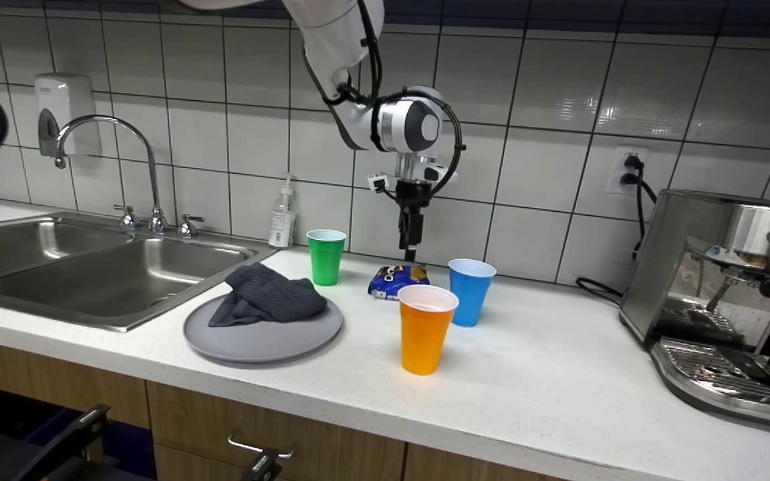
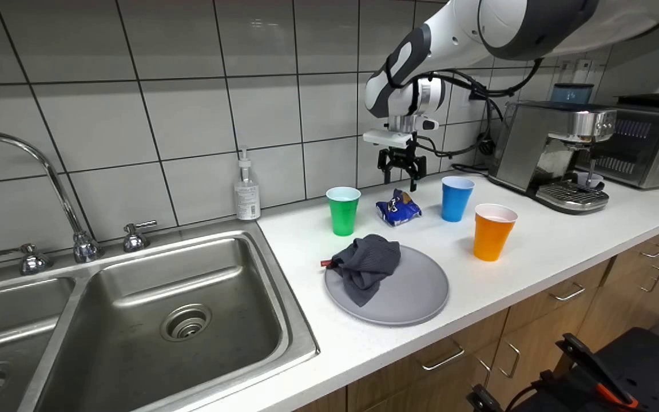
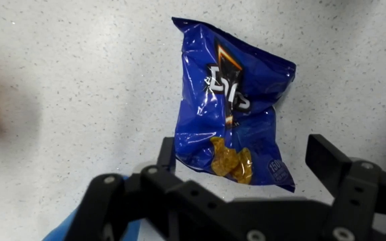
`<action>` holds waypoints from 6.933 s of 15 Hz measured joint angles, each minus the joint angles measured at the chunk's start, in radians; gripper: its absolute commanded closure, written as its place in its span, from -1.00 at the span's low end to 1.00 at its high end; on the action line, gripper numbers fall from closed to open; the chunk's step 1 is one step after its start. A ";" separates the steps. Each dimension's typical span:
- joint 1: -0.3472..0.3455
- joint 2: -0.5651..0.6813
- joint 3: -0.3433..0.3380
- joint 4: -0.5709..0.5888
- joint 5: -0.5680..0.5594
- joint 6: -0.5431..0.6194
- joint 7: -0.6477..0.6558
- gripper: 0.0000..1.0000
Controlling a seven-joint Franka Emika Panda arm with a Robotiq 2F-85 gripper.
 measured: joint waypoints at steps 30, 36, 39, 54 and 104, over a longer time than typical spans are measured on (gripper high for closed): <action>0.056 -0.660 0.060 -0.827 0.010 0.022 -0.279 -1.00; 0.057 -0.656 0.061 -0.829 0.009 0.025 -0.273 -1.00; 0.063 -0.655 0.062 -0.838 0.011 0.051 -0.234 -1.00; 0.175 -0.644 0.112 -1.007 0.008 0.395 -0.088 -1.00; 0.317 -0.553 0.053 -0.944 -0.128 0.399 0.163 0.95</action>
